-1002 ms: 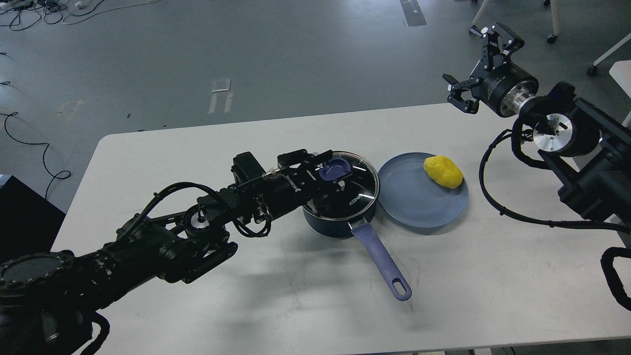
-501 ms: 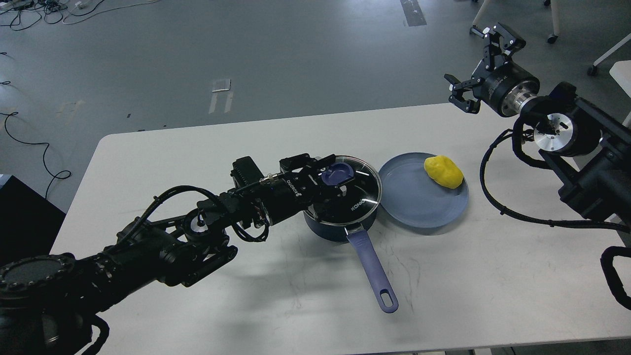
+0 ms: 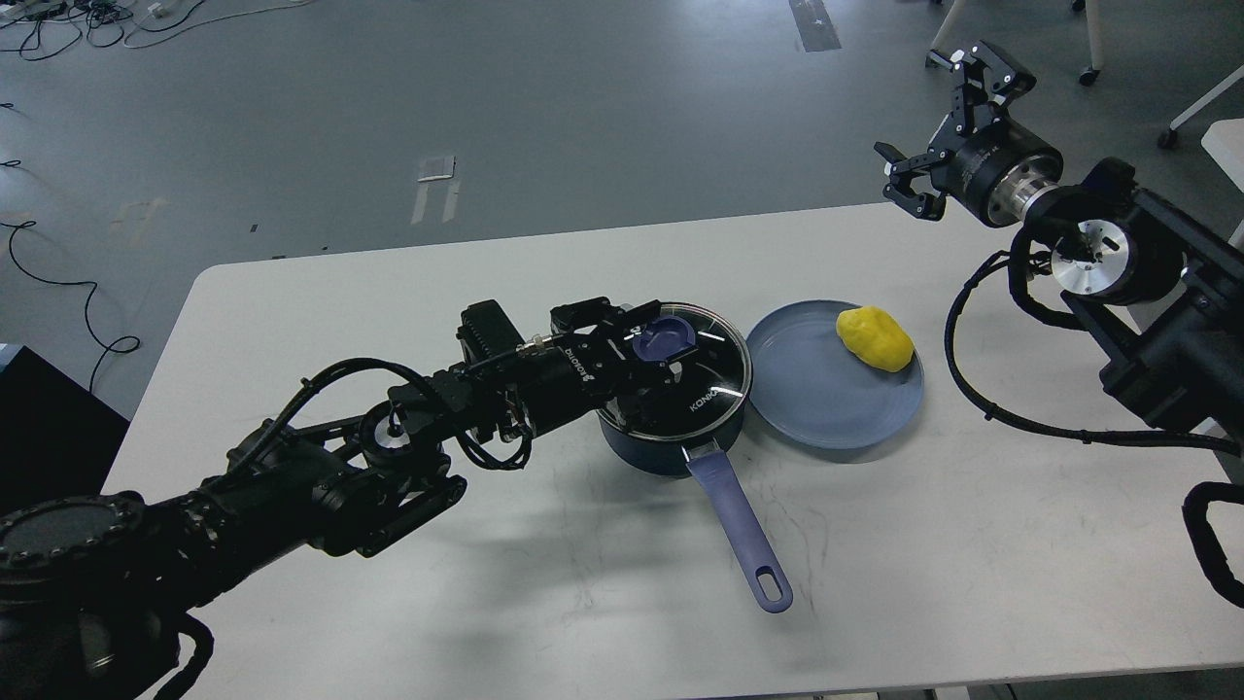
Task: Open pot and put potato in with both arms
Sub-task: 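Close the left gripper on the lid knob, then lift the glass lid off the saucepan with the left gripper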
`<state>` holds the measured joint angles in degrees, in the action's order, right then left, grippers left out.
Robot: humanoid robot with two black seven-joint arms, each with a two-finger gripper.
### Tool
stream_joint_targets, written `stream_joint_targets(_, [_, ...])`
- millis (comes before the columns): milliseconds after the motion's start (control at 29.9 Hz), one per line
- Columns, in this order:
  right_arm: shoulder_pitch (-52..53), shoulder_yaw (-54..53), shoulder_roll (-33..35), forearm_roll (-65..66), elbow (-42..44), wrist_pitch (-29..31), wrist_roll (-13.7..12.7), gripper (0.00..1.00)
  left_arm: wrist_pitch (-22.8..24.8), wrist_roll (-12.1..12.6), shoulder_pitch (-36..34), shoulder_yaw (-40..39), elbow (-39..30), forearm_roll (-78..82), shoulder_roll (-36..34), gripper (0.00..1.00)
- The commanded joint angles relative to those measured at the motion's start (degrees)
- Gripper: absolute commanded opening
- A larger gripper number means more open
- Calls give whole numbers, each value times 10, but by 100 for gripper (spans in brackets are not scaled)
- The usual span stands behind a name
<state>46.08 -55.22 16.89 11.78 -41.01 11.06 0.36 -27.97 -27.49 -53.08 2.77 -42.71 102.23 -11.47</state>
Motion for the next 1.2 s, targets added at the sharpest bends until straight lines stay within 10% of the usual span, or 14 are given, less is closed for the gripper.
stream_joint_targets(0, [8, 2, 1, 0, 0, 0, 0, 100, 0, -2, -4, -1, -4, -11, -4, 18])
stream_joint_targets(1169, [9, 11, 5, 1, 1, 0, 0, 100, 0, -5, -57, -5, -55, -54, -129, 14])
